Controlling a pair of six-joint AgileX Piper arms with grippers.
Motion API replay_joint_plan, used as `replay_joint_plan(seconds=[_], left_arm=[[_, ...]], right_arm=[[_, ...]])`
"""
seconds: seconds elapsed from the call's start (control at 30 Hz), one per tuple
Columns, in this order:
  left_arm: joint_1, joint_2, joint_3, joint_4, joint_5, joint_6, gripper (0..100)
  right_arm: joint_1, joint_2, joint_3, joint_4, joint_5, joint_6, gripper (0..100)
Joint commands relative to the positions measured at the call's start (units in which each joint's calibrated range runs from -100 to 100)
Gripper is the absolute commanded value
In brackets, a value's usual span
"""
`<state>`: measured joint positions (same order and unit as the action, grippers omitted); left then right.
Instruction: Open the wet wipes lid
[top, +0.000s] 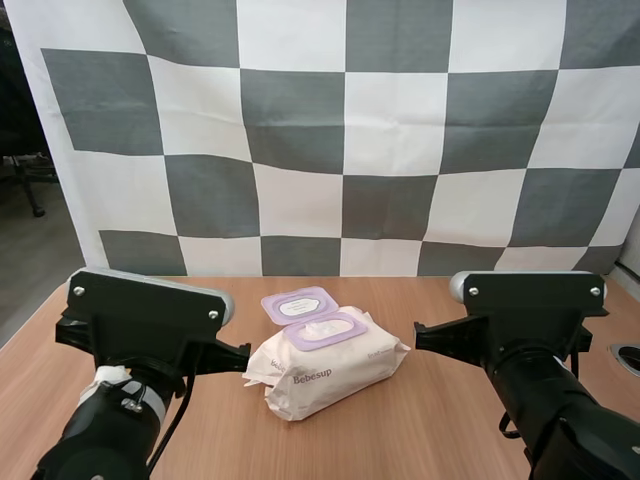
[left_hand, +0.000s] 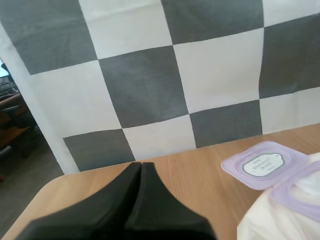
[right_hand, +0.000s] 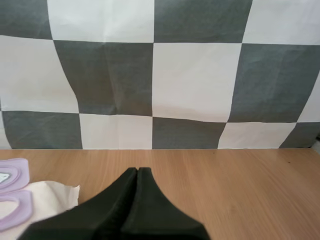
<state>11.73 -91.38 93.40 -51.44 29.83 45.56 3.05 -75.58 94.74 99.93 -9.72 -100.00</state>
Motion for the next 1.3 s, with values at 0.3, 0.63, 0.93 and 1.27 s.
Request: replay_joint_plan(seconds=[0.3, 0.63, 0.93, 1.27], left_arm=[[-1.26, 0.0, 6.6, 2.0, -5.1, 0.4, 0], [-7.56, -1.0, 6.6, 11.0, -7.9, 0.4, 0], [-14.51, -8.6, 6.6, 11.0, -7.9, 0.4, 0], [-14.67, -8.6, 6.6, 13.6, -10.1, -4.0, 0]], right_arm=[[-2.7, 0.0, 0.8, -1.3, 15.3, 0.0, 0], [-2.8, 0.2, 5.3, -12.9, 17.0, 0.9, 0], [-2.8, 0.2, 5.3, -2.3, 16.8, 0.9, 0], [-2.8, 0.2, 5.3, -6.7, 17.9, 0.0, 0]])
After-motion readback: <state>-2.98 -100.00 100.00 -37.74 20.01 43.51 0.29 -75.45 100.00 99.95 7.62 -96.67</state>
